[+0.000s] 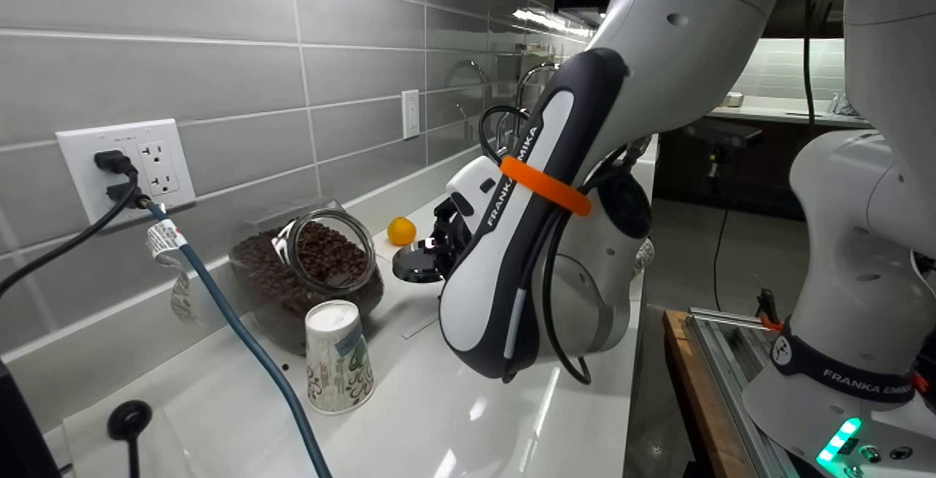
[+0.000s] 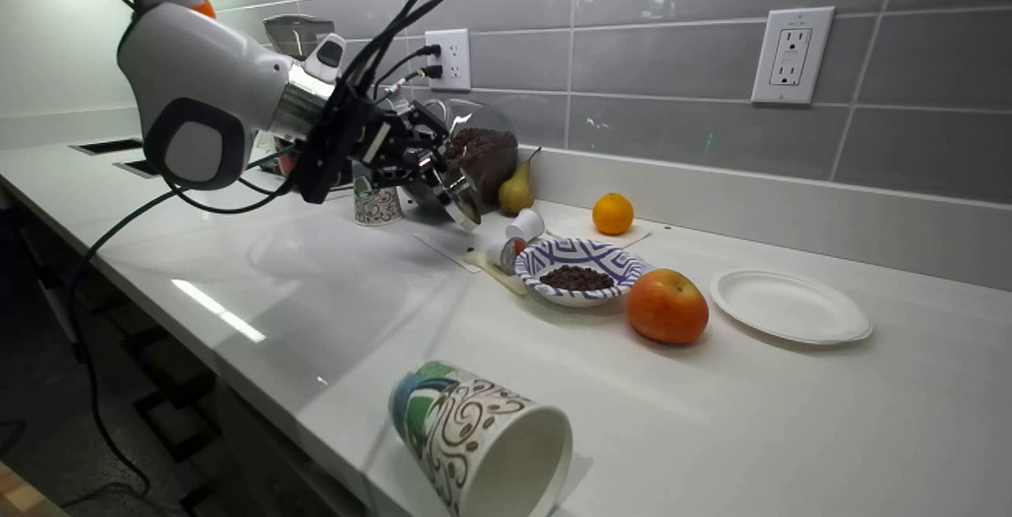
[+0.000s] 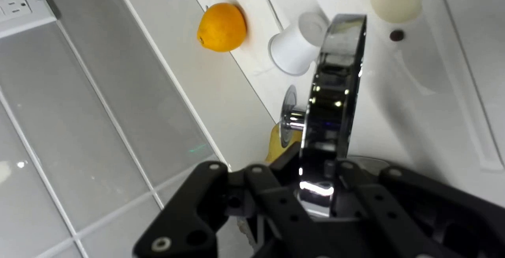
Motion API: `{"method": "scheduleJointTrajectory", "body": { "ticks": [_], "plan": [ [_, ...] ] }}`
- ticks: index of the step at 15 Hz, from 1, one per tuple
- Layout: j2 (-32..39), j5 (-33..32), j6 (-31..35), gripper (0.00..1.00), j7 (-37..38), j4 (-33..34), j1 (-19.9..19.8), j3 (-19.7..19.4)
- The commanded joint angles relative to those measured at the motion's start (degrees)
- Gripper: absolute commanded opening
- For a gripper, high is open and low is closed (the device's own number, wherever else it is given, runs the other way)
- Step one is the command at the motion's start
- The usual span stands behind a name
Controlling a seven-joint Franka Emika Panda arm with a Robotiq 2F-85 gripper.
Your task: Place the silver lid upside down.
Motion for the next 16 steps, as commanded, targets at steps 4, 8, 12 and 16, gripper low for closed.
{"method": "scheduleJointTrajectory", "body": {
  "ticks": [4,8,12,16],
  "plan": [
    [4.12,-4.2,2.42,0.1,-1.84,2.53,1.68,-2.4],
    [5.16,-5.07,2.35,0.42,-1.49,3.23,1.98,-3.0],
    [5.3,-4.84,2.29,0.37,-1.77,3.53,2.19,-3.17],
    [5.31,-4.64,2.05,0.57,-1.84,3.65,2.3,-3.19]
  ]
}}
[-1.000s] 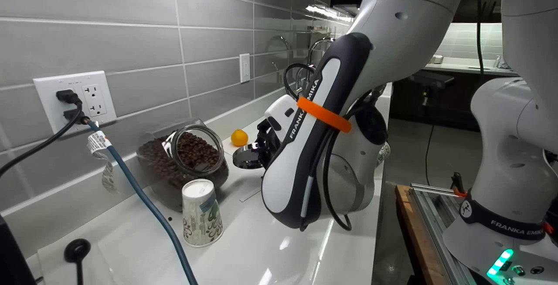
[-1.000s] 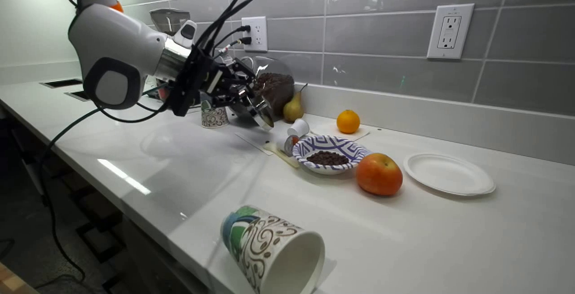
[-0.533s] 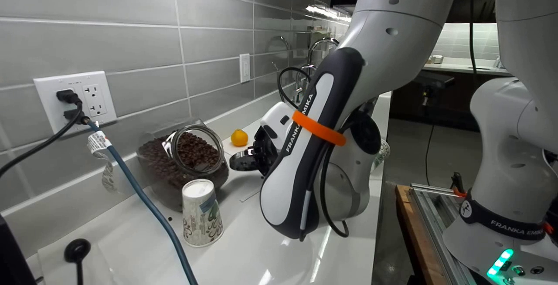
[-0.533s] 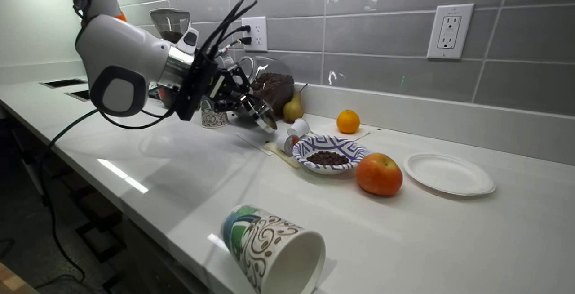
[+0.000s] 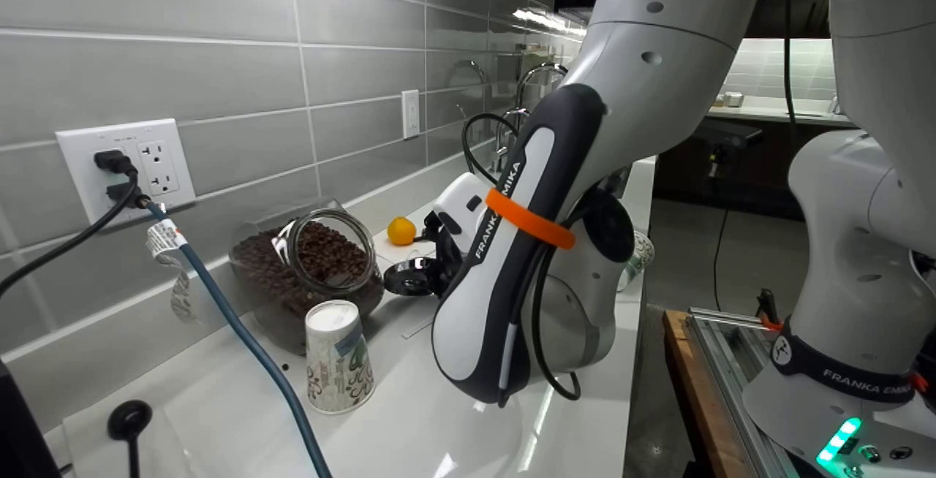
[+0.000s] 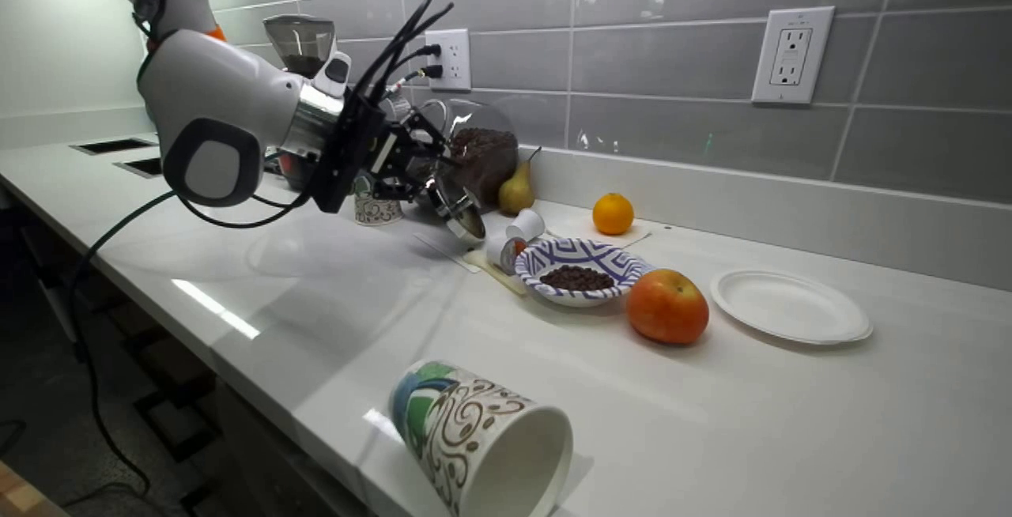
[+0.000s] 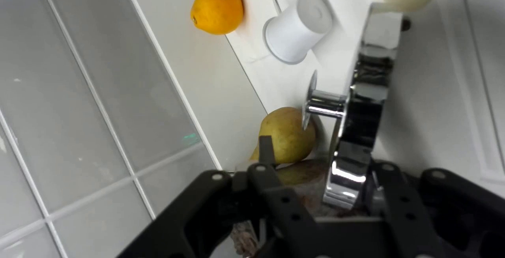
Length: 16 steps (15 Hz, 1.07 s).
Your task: Place the silver lid upside down.
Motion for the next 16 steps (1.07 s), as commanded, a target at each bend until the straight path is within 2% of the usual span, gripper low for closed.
{"method": "scheduleJointTrajectory", "body": {
  "ticks": [1,8,9,16],
  "plan": [
    [1.04,-0.94,0.96,0.62,-1.14,1.25,0.65,-0.73],
    [0.63,-0.56,-0.66,1.0,0.65,1.64,0.31,-0.02],
    [0.42,-0.47,-1.42,0.98,1.36,1.63,0.15,0.23],
    [0.0,0.27,-7.23,1.0,6.41,1.69,-0.2,0.32]
  ]
}}
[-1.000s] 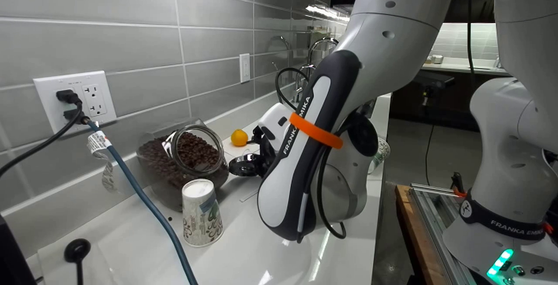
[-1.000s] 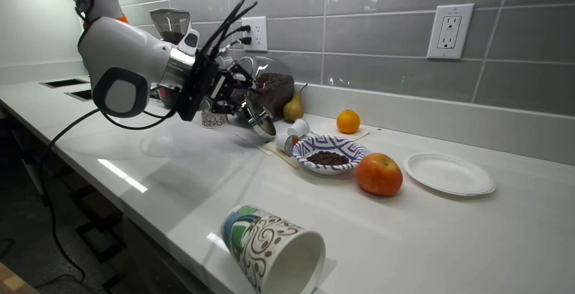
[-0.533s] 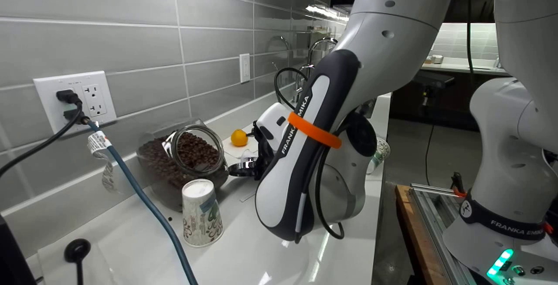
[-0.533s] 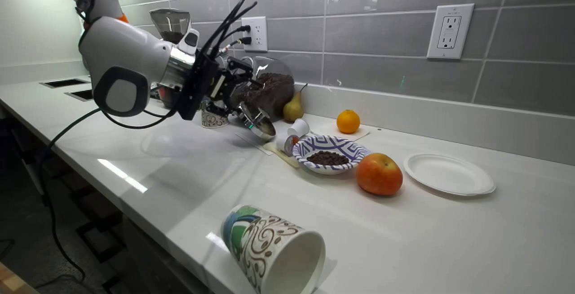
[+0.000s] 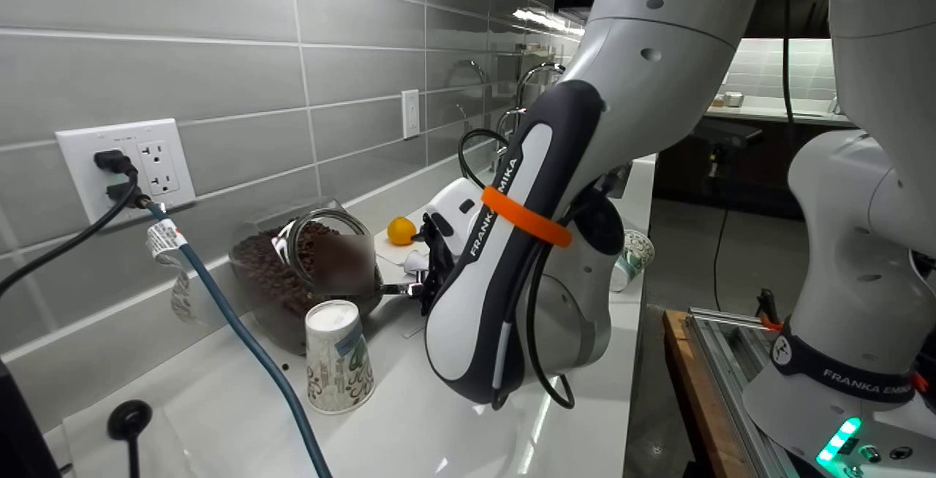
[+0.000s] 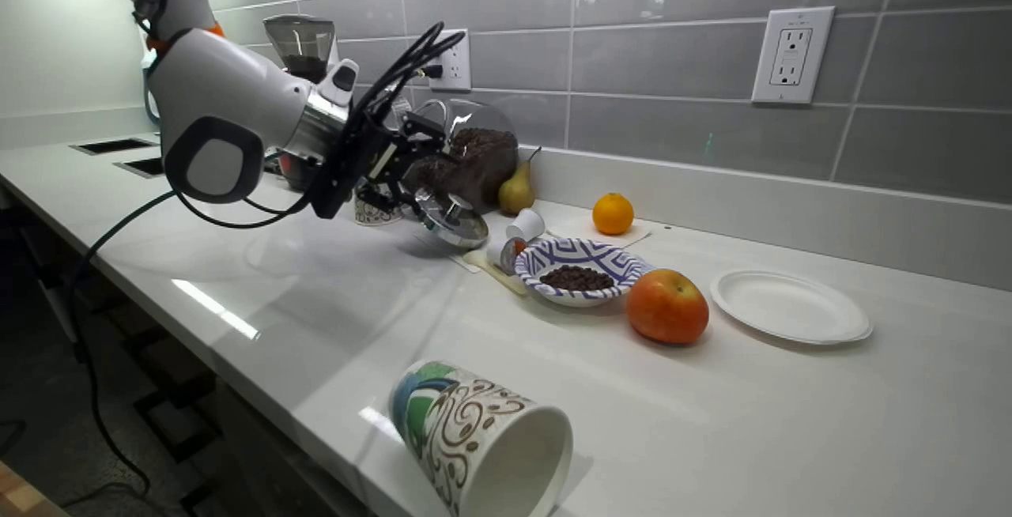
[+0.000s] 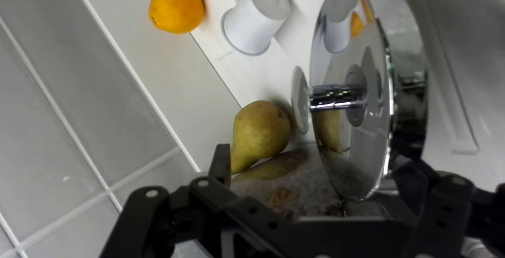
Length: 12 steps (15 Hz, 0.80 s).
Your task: Place the silver lid upside down.
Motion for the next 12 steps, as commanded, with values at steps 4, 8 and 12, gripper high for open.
{"method": "scheduleJointTrajectory", "body": {
  "ticks": [4,8,12],
  "plan": [
    [-0.06,1.51,-5.23,1.0,2.95,0.49,-0.19,-0.57],
    [-0.66,2.54,-6.36,1.0,3.36,0.33,0.22,-1.16],
    [-8.65,17.55,-8.71,1.0,-4.33,-0.44,0.44,1.57]
  ]
}}
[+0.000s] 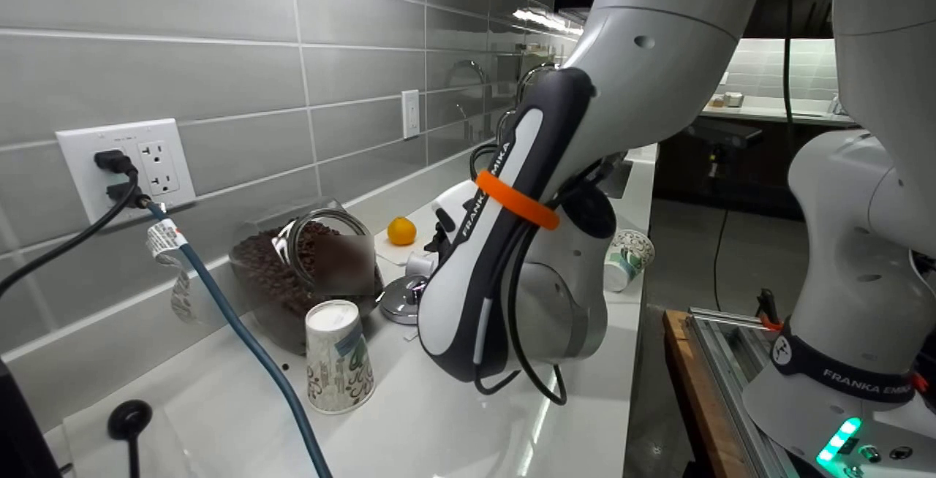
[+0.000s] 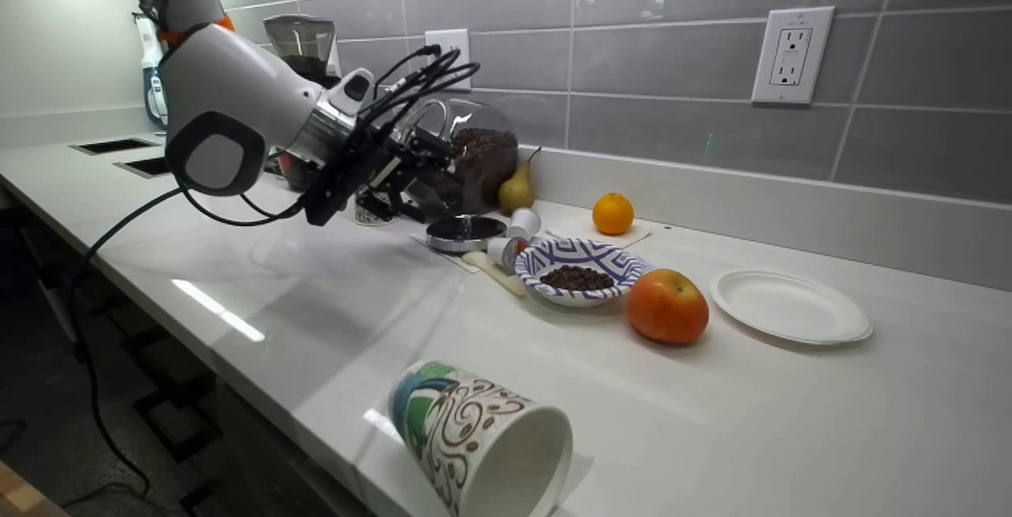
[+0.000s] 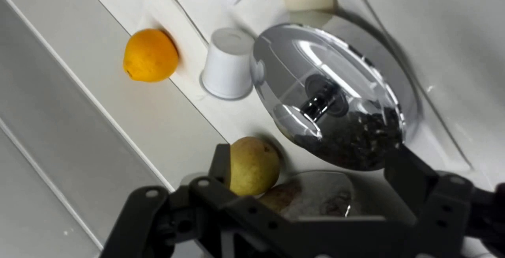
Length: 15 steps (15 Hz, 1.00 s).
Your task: Place the silver lid upside down.
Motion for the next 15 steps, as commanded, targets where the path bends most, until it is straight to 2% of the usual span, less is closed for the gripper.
{"method": "scheduleJointTrajectory", "body": {
  "ticks": [1,4,8,10,12,13,15],
  "plan": [
    [-10.06,15.28,-3.47,1.0,-8.74,-1.55,-0.66,3.43],
    [-16.58,28.4,-3.5,1.0,-15.47,-1.11,-3.24,8.01],
    [-27.0,45.94,-10.18,1.0,-25.97,-0.99,-8.79,13.92],
    [-32.0,54.58,-14.38,1.0,-32.37,-1.18,-10.46,14.24],
    [-36.08,63.13,-17.96,1.0,-38.12,-1.13,-10.28,11.5],
    [-30.51,55.97,-13.87,1.0,-31.66,-0.16,-9.29,12.9],
    [-33.94,60.36,-16.12,1.0,-35.5,-0.29,-9.81,11.73]
  ]
}}
